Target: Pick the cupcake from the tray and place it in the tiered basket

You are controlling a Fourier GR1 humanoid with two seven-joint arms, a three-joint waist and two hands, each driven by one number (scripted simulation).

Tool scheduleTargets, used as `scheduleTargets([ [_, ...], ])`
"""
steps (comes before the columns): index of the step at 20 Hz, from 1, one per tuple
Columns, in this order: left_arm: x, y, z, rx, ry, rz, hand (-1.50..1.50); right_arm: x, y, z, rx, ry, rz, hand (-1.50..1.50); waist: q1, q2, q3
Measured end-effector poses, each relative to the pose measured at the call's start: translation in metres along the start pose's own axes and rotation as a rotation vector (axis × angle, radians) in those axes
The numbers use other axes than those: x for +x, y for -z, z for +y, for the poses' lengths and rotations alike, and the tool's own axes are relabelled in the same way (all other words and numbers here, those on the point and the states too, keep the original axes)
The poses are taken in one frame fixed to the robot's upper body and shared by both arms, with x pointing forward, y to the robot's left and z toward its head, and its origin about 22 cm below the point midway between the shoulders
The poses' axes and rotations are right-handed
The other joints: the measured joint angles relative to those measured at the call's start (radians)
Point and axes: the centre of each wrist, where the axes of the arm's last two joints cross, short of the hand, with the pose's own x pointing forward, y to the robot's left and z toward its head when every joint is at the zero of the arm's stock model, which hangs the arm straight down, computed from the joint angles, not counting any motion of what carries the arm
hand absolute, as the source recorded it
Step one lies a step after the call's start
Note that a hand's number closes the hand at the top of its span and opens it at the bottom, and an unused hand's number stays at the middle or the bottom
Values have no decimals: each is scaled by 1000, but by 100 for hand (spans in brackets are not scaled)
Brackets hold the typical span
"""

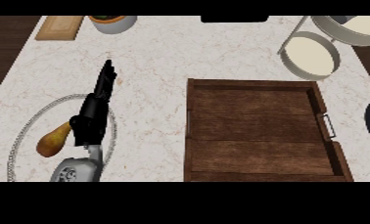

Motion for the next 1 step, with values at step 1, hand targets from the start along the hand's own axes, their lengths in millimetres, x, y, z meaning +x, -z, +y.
scheduleTargets([
  [1,0,2,0,2,-1,0,0,-8,-4,-15,8,13,0,-150,-2,0,0],
])
